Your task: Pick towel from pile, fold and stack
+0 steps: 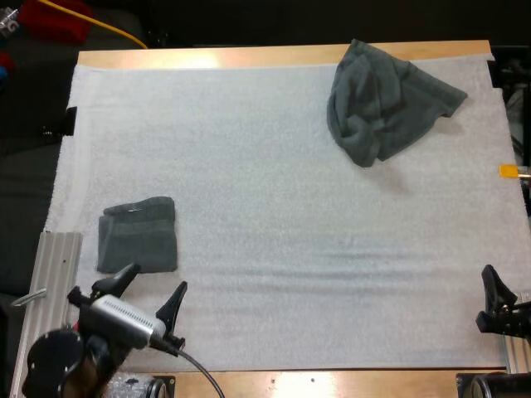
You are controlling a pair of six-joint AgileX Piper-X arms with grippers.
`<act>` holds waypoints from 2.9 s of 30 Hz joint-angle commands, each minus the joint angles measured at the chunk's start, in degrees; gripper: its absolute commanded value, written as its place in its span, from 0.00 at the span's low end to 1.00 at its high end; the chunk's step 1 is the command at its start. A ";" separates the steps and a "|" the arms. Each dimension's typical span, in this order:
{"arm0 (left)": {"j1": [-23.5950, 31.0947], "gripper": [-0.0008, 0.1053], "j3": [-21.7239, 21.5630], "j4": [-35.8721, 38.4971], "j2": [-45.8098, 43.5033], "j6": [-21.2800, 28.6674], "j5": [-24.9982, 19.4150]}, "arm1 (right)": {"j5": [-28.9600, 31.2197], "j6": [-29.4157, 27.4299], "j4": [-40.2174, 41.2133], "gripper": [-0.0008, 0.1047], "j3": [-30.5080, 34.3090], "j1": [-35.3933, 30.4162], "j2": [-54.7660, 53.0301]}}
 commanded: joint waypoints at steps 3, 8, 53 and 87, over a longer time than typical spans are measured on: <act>-2.60 0.66 -2.43 -1.06 3.76 -0.58 1.17 | -4.78 -0.38 -0.65 0.69 -2.37 -0.30 3.25; -6.13 0.66 -6.19 -1.06 9.83 -0.46 3.66 | -11.61 -0.38 -0.76 0.69 -4.51 -0.30 7.44; -12.92 0.66 -10.64 -2.38 16.16 -0.63 -0.71 | -16.03 16.78 -32.41 0.69 -5.42 9.58 51.45; -12.92 0.66 -10.64 -2.38 16.16 -2.61 -0.60 | -13.50 30.98 -54.22 0.69 -19.75 9.88 94.61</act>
